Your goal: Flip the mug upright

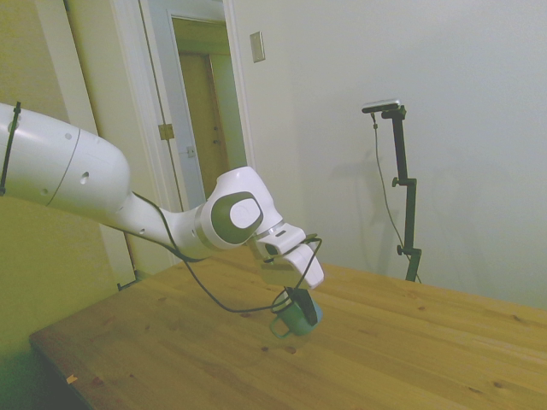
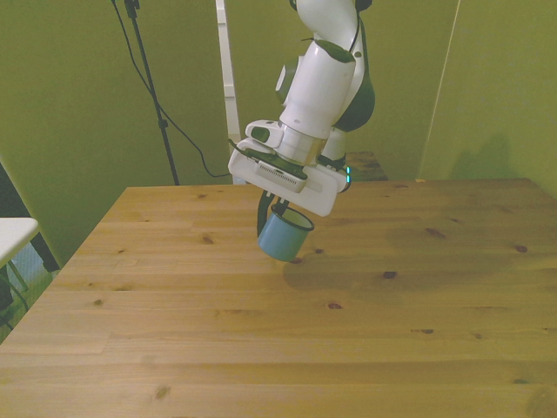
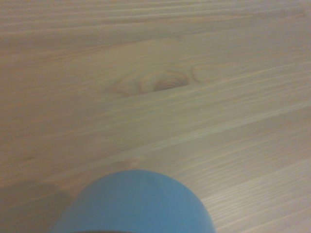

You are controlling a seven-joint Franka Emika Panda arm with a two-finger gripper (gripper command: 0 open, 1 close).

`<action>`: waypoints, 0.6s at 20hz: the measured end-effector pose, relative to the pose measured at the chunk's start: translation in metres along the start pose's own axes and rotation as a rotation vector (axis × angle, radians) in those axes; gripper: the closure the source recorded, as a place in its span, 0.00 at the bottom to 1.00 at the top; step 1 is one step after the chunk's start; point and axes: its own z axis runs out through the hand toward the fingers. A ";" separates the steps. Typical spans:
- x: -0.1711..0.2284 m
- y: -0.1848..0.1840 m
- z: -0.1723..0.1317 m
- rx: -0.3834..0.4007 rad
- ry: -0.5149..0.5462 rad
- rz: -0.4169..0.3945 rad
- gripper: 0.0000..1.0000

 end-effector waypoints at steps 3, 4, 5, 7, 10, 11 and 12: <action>-0.011 -0.015 -0.001 0.092 -0.159 0.000 1.00; -0.014 -0.019 0.001 0.116 -0.212 -0.010 1.00; -0.017 -0.022 0.004 0.126 -0.255 -0.020 1.00; -0.021 -0.026 0.012 0.121 -0.316 -0.036 1.00; -0.027 -0.031 0.024 0.096 -0.361 -0.055 1.00; -0.029 -0.033 0.028 0.089 -0.367 -0.059 1.00; -0.031 -0.035 0.031 0.083 -0.371 -0.063 1.00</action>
